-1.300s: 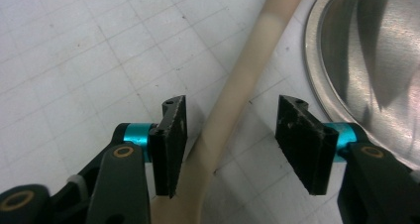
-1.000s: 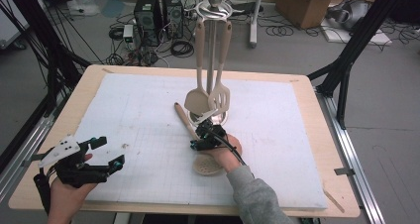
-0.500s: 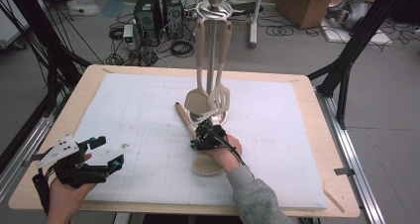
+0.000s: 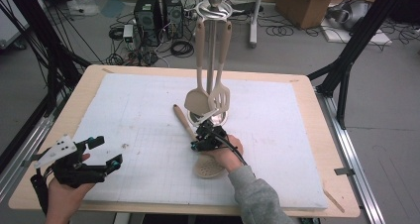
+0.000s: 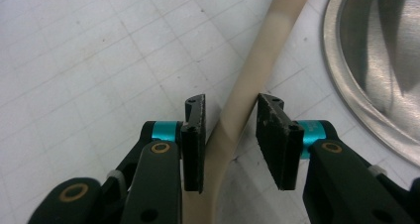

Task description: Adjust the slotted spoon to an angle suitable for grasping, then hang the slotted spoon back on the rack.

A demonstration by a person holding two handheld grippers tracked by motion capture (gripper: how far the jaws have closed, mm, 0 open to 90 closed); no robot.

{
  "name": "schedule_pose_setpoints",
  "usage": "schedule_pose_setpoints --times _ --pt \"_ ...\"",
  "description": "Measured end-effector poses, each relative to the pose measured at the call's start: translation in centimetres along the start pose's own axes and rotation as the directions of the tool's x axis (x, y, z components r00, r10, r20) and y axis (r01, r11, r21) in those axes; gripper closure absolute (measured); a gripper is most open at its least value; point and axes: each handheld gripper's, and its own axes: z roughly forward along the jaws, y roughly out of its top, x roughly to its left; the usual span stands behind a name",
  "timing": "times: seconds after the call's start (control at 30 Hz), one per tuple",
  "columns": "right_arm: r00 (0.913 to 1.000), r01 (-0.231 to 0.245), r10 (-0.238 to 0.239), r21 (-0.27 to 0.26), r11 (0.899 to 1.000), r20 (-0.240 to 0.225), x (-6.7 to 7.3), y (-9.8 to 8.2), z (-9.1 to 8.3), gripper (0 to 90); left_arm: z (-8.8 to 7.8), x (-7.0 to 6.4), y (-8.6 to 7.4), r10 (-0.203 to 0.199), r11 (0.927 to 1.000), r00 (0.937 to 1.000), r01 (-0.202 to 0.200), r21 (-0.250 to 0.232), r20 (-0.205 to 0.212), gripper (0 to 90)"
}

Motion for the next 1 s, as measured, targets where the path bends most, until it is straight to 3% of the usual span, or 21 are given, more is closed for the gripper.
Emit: schedule_pose_setpoints --times 0.47,0.7,1.0 --pt "0.9992 0.013 -0.014 0.026 1.0 0.037 0.5 0.4 0.0 66.6 0.4 -0.3 0.0 0.006 1.0 1.0 -0.006 0.007 0.007 5.4" --pt "0.9987 -0.05 0.05 0.022 0.998 0.01 0.2 0.5 -0.1 68.4 0.1 0.0 0.0 0.001 1.0 1.0 -0.001 0.001 0.003 5.4" --pt "0.9993 -0.029 0.03 0.054 0.998 -0.022 0.3 1.1 -0.2 70.5 -0.1 0.1 0.0 -0.003 1.0 1.0 0.003 -0.006 0.002 5.4"
